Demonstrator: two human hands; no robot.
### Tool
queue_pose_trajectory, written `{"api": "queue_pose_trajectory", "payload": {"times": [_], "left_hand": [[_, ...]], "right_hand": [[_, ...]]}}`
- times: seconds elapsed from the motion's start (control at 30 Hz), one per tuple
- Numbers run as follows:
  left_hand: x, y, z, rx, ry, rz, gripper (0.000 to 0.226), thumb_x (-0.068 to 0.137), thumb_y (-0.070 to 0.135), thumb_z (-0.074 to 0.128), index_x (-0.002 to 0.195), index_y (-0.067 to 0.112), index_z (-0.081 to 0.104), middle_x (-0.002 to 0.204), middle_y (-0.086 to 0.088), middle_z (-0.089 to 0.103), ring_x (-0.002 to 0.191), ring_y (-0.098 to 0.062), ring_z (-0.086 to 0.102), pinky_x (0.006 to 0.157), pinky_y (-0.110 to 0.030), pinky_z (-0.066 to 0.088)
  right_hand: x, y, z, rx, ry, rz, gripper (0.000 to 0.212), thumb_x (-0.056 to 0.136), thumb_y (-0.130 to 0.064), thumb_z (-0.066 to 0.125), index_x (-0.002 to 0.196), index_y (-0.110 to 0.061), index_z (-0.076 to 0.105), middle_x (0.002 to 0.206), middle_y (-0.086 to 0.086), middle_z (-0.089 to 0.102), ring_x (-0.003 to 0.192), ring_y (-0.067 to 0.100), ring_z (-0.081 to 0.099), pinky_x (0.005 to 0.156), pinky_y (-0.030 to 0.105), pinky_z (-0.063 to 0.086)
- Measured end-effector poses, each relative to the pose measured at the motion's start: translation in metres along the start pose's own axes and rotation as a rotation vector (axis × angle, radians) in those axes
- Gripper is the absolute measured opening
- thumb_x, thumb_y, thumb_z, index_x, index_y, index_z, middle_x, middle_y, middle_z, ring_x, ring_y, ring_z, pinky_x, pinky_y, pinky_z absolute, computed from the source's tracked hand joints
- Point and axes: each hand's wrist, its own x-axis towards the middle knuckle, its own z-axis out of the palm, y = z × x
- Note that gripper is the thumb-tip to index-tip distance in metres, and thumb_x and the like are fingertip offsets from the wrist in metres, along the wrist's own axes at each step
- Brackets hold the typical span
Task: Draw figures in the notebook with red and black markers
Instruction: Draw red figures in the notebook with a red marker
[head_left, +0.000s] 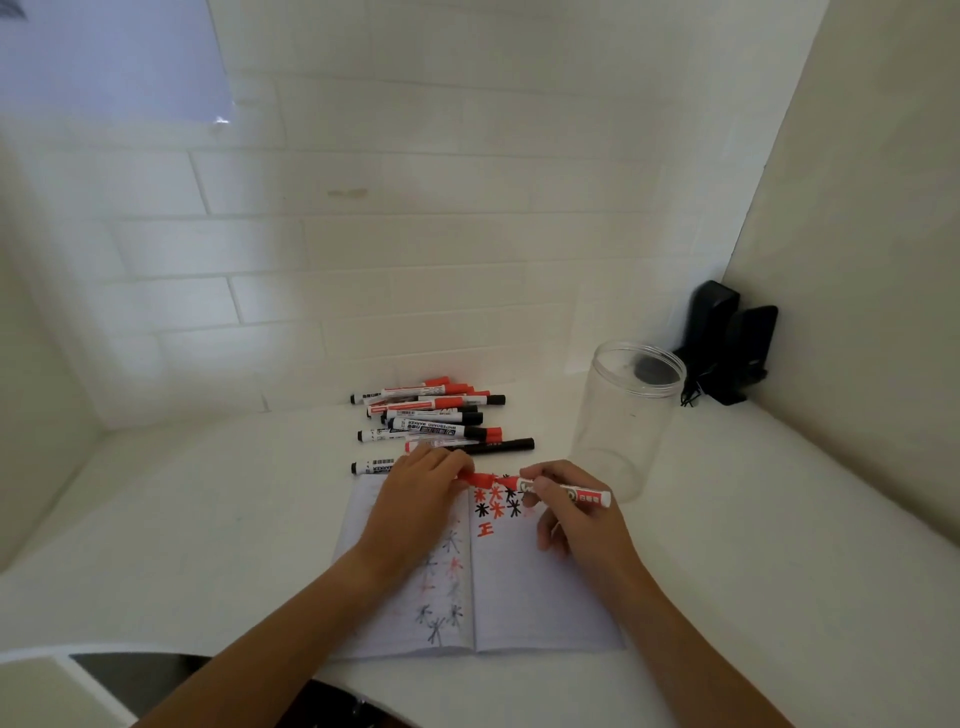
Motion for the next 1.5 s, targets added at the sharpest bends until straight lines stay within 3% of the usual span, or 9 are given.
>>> {"api": "queue_pose_trajectory", "payload": {"times": [0.1, 0.3, 0.43, 0.67, 0.77, 0.97, 1.1, 1.23, 1.5], "left_hand": [[-0.003, 0.0, -0.003, -0.058, -0.021, -0.018, 0.031, 0.097, 0.04, 0.043, 0.109, 0.024, 0.067, 0.108, 0.008, 0.067, 0.1, -0.008, 0.054, 0.087, -0.021, 0.038], [-0.004, -0.002, -0.003, -0.181, -0.099, -0.011, 0.016, 0.1, 0.026, 0.053, 0.11, 0.026, 0.065, 0.105, 0.017, 0.057, 0.098, -0.001, 0.049, 0.086, -0.017, 0.04], [-0.005, -0.002, -0.003, -0.211, -0.091, -0.001, 0.018, 0.1, 0.027, 0.051, 0.11, 0.025, 0.065, 0.105, 0.016, 0.058, 0.097, -0.002, 0.051, 0.086, -0.018, 0.043], [-0.004, -0.004, -0.002, -0.246, -0.157, 0.082, 0.02, 0.101, 0.031, 0.05, 0.116, 0.026, 0.062, 0.109, 0.021, 0.052, 0.104, 0.004, 0.048, 0.09, -0.014, 0.041], [-0.003, -0.004, -0.001, -0.216, -0.173, 0.129, 0.03, 0.101, 0.036, 0.048, 0.123, 0.023, 0.064, 0.111, 0.018, 0.051, 0.104, 0.003, 0.045, 0.091, -0.012, 0.037], [-0.005, -0.005, 0.0, -0.2, -0.155, 0.087, 0.029, 0.101, 0.042, 0.047, 0.12, 0.026, 0.063, 0.11, 0.019, 0.053, 0.102, 0.003, 0.047, 0.089, -0.01, 0.037], [-0.006, -0.006, 0.002, -0.216, -0.146, 0.019, 0.032, 0.102, 0.044, 0.046, 0.12, 0.025, 0.065, 0.104, 0.02, 0.054, 0.098, 0.003, 0.048, 0.085, -0.01, 0.036], [-0.007, -0.005, 0.002, -0.234, -0.104, 0.001, 0.055, 0.098, 0.056, 0.033, 0.12, 0.02, 0.068, 0.103, 0.015, 0.058, 0.095, -0.002, 0.048, 0.083, -0.01, 0.035], [-0.008, -0.008, 0.001, -0.249, -0.057, 0.044, 0.045, 0.099, 0.047, 0.042, 0.115, 0.018, 0.073, 0.095, 0.011, 0.066, 0.087, 0.0, 0.049, 0.08, -0.008, 0.035]], "right_hand": [[-0.002, 0.001, 0.003, -0.058, 0.009, -0.04, 0.01, 0.104, -0.017, 0.059, 0.104, -0.016, 0.069, 0.084, 0.008, 0.075, 0.052, 0.026, 0.064, 0.046, 0.03, 0.046], [-0.003, -0.001, 0.003, -0.041, -0.045, -0.06, 0.002, 0.101, -0.013, 0.064, 0.099, -0.012, 0.065, 0.085, 0.01, 0.075, 0.051, 0.029, 0.065, 0.045, 0.029, 0.046], [-0.001, 0.003, 0.004, -0.072, -0.02, -0.092, 0.008, 0.102, -0.009, 0.062, 0.097, -0.013, 0.065, 0.083, 0.009, 0.075, 0.049, 0.026, 0.064, 0.046, 0.029, 0.046], [-0.004, 0.0, 0.004, -0.084, -0.13, -0.07, 0.006, 0.099, -0.018, 0.068, 0.104, -0.019, 0.072, 0.064, 0.014, 0.068, 0.052, 0.024, 0.06, 0.049, 0.03, 0.049], [-0.003, -0.003, 0.006, 0.026, -0.094, -0.004, 0.013, 0.102, -0.023, 0.062, 0.109, -0.018, 0.072, 0.078, 0.013, 0.074, 0.055, 0.03, 0.065, 0.046, 0.03, 0.048], [0.0, 0.0, 0.001, 0.102, 0.155, 0.067, 0.01, 0.099, -0.017, 0.068, 0.102, -0.011, 0.061, 0.078, 0.01, 0.074, 0.056, 0.029, 0.067, 0.046, 0.032, 0.051], [0.0, 0.005, 0.0, -0.003, 0.072, -0.02, 0.005, 0.099, -0.011, 0.066, 0.096, -0.008, 0.065, 0.073, 0.01, 0.072, 0.063, 0.025, 0.071, 0.059, 0.03, 0.057], [0.001, 0.01, 0.001, -0.085, -0.002, -0.062, 0.005, 0.097, -0.01, 0.07, 0.1, -0.014, 0.069, 0.074, 0.007, 0.073, 0.066, 0.018, 0.071, 0.066, 0.027, 0.058], [-0.002, 0.008, 0.009, -0.12, 0.035, -0.099, 0.007, 0.095, -0.007, 0.072, 0.099, -0.012, 0.071, 0.073, 0.005, 0.073, 0.065, 0.021, 0.072, 0.065, 0.026, 0.059]]}}
